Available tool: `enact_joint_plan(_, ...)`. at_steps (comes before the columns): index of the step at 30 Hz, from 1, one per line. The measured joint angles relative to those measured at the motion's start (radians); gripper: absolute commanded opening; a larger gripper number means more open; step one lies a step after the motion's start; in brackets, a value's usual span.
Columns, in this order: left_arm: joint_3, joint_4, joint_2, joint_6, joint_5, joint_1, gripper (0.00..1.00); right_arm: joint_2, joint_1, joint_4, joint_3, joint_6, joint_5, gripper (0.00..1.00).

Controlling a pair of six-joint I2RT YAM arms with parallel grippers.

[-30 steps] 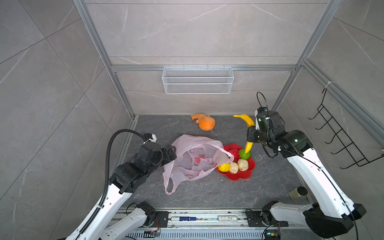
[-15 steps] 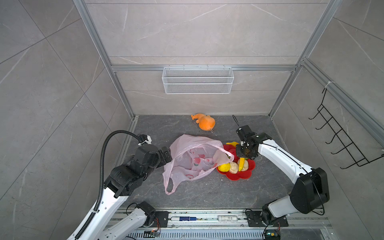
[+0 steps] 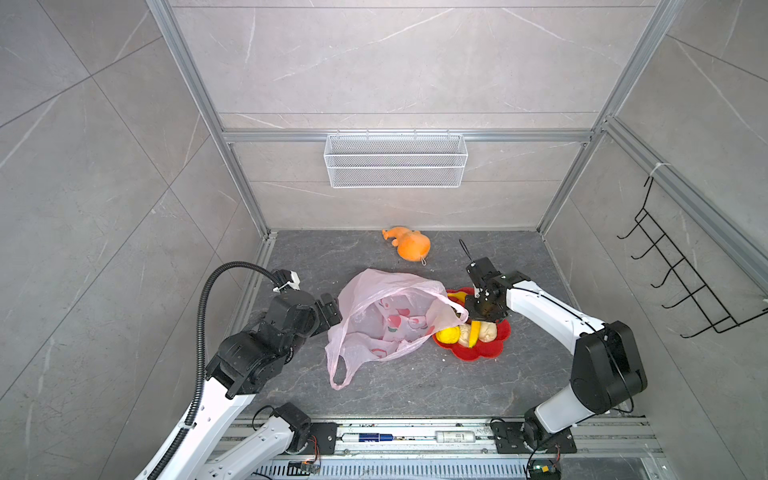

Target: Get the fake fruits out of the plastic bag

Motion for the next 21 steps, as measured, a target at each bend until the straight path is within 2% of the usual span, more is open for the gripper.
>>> enact_joint_plan(7, -0.001, 0.0, -0.002, 0.001, -0.013, 0.0, 0.99, -0.002, 0.0, 0.0, 0.0, 0.006, -0.001, 0.56)
enact_joint_plan(12, -0.001, 0.005, -0.005, 0.013, -0.04, 0.0, 0.99, -0.069, 0.0, -0.027, 0.023, 0.002, 0.011, 0.72)
enact_joint_plan(13, -0.001, 0.013, -0.005, 0.021, -0.052, 0.0, 0.99, -0.093, 0.0, -0.039, 0.041, 0.0, 0.019, 0.78)
enact_joint_plan(15, -0.001, 0.038, 0.002, 0.043, -0.07, 0.002, 0.99, -0.148, -0.005, -0.051, 0.077, -0.008, 0.035, 0.99)
enact_joint_plan(18, 0.0, 0.086, 0.03, 0.087, -0.093, 0.022, 0.99, -0.264, -0.031, -0.038, 0.102, -0.026, 0.068, 0.99)
enact_joint_plan(21, 0.001, 0.135, 0.091, 0.133, -0.087, 0.091, 0.99, -0.385, -0.099, 0.003, 0.084, -0.041, 0.094, 0.99)
